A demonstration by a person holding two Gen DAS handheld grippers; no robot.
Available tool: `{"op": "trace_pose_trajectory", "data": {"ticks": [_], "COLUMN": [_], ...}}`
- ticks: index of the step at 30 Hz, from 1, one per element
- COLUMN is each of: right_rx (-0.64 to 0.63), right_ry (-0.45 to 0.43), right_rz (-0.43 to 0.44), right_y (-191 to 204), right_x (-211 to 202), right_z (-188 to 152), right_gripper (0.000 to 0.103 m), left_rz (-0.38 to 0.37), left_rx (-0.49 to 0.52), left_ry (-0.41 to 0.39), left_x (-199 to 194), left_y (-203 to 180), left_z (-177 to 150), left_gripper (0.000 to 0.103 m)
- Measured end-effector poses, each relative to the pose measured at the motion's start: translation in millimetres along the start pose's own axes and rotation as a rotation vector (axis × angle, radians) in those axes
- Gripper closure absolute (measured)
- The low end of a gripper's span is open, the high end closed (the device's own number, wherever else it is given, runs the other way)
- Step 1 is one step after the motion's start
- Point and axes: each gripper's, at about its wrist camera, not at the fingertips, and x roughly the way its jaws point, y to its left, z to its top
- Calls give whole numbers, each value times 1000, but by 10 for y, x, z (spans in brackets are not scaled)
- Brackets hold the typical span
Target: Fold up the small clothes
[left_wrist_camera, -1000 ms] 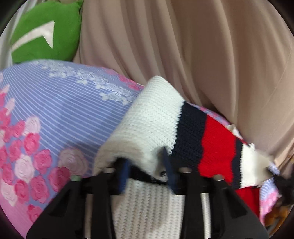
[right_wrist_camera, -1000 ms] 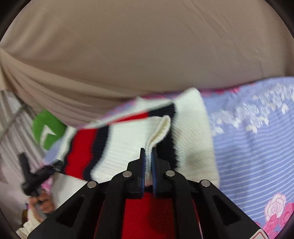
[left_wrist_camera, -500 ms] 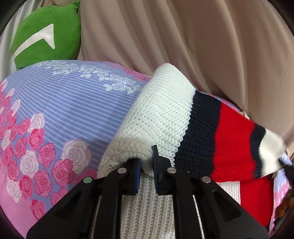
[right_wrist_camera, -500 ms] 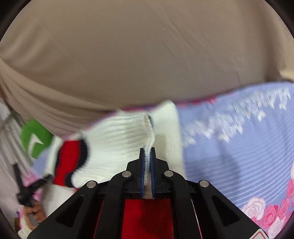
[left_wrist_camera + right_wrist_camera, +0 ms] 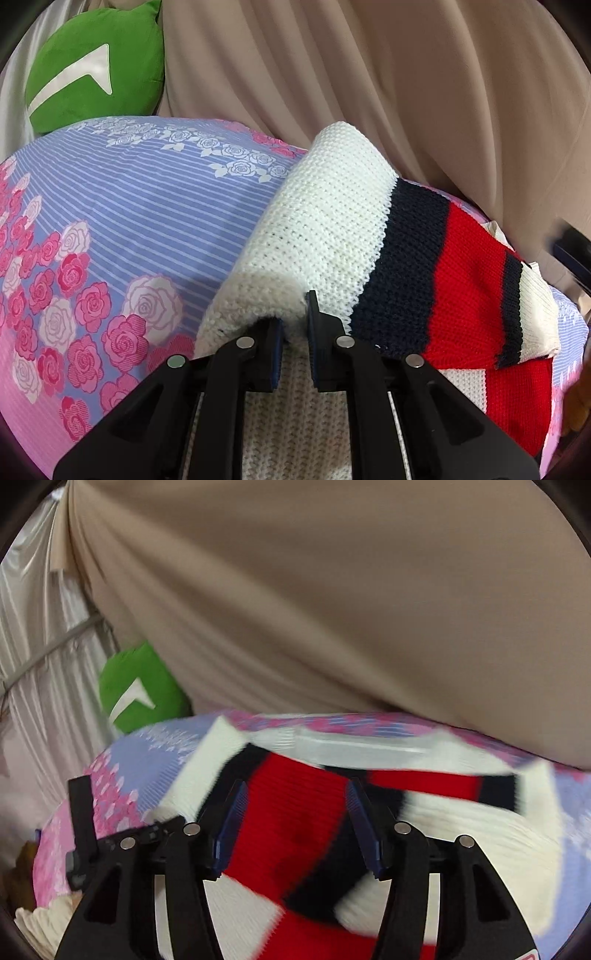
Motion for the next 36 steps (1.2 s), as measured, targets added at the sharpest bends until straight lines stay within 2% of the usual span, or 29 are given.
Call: {"op": "trace_pose_trajectory", "data": {"ticks": [5, 8, 9, 10, 11, 12, 15, 18, 20, 22, 23, 24, 26, 29, 30, 32, 33, 35, 36], "right_rx": [7, -41, -60, -86, -103, -108, -127, -136, -146, -172, -169, -151, -130, -110, -97, -92, -112, -147, -151], "right_ry": [91, 167, 172, 175, 179, 191, 143, 115, 157, 289, 296, 274, 217, 49, 32, 32, 52, 102, 123], "right_rz": [41, -13, -42, -68, -69, -61, -66, -64, -110, -191, -195, -186, -179, -107, -93, -92, -121, -197, -269], "right_y": [299, 531, 563, 585, 607, 636, 754, 867, 824, 732, 721, 724, 725, 608, 532, 366, 263, 45, -149], "right_x": [950, 1460, 1566, 1624, 1650, 1685, 1589, 1676, 1861, 2289, 2322, 2262, 2045, 1241, 1032, 641, 454, 223, 102], "right_z": [240, 314, 320, 321, 308, 333, 501, 633, 615, 462, 454, 509, 575, 524, 464, 243, 69, -238, -420], "right_gripper": [43, 34, 35, 38, 63, 96, 99, 99, 99, 99, 98, 94, 93, 90, 88, 88, 88, 88, 88], "left_rz": [-19, -28, -28, -29, -28, -27, -22, -14, -11, -10, -11, -10, -20, -30, -29, -24, -24, -23, -22], "left_rx": [-8, -11, -12, -11, -11, -10, -8, -5, -5, -3, -2, -2, -9, -17, -16, -12, -12, -10, -9], "left_ry": [3, 5, 5, 5, 5, 4, 3, 1, 1, 0, -1, 2, 1, 4, 3, 3, 3, 4, 4], "left_x": [17, 28, 30, 32, 34, 36, 26, 25, 30, 20, 24, 30, 18, 20, 20, 23, 21, 16, 17], "left_y": [45, 67, 69, 70, 71, 71, 59, 42, 41, 28, 32, 35, 59, 91, 91, 92, 95, 88, 88], "left_z": [6, 11, 8, 8, 7, 8, 2, -8, -9, -23, -25, -27, -26, -16, -16, -13, -15, -18, -17], "left_gripper": [92, 92, 92, 92, 92, 92, 92, 92, 92, 92, 92, 92, 92, 92, 92, 91, 91, 91, 91]}}
